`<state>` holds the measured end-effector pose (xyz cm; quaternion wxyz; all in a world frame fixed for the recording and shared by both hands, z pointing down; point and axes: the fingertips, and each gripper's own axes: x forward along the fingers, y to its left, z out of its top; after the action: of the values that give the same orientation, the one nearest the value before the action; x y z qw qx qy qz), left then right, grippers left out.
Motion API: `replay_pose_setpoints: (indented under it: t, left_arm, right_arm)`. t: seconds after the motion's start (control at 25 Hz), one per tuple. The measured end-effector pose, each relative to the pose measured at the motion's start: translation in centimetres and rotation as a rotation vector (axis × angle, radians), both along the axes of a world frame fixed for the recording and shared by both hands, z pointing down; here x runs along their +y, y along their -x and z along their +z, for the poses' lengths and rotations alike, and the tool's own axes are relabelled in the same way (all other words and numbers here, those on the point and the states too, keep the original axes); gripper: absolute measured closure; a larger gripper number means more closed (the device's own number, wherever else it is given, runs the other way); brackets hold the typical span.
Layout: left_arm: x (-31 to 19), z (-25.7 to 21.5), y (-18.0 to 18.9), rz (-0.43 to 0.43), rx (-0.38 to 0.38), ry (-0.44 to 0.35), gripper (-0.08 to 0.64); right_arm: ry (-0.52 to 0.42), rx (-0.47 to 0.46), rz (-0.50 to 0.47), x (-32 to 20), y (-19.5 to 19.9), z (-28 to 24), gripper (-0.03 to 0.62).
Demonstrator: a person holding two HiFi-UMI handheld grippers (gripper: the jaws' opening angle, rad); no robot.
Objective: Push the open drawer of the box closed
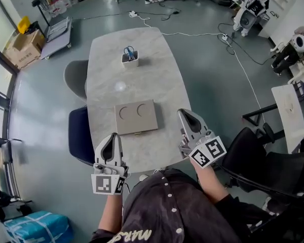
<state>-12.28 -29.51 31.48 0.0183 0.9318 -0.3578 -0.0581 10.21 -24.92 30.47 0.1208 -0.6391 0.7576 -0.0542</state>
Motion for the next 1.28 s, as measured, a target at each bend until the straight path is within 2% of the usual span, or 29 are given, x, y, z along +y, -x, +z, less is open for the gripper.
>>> replay_pose_setpoints:
  t: [0.32, 0.84, 1.28]
  left_arm:
    - [1.0, -0.7, 0.4, 0.009, 0.008, -0.02, 0.543]
    - [1.6, -1.2, 1.1, -0.01, 0.018, -0.028, 0.543]
    - [2.1, -1.2, 1.0, -0.008, 0.01, -0.026, 0.543]
  right_arm:
    - [-0.006, 0.057, 0.116, 2.2, -0.7, -0.4, 0.595]
    - [0.033, 0.065, 0.055, 2.0, 1.2, 0.0, 0.595]
    - [0.041, 0.093, 0.05, 2.2, 1.8, 0.3, 0.595]
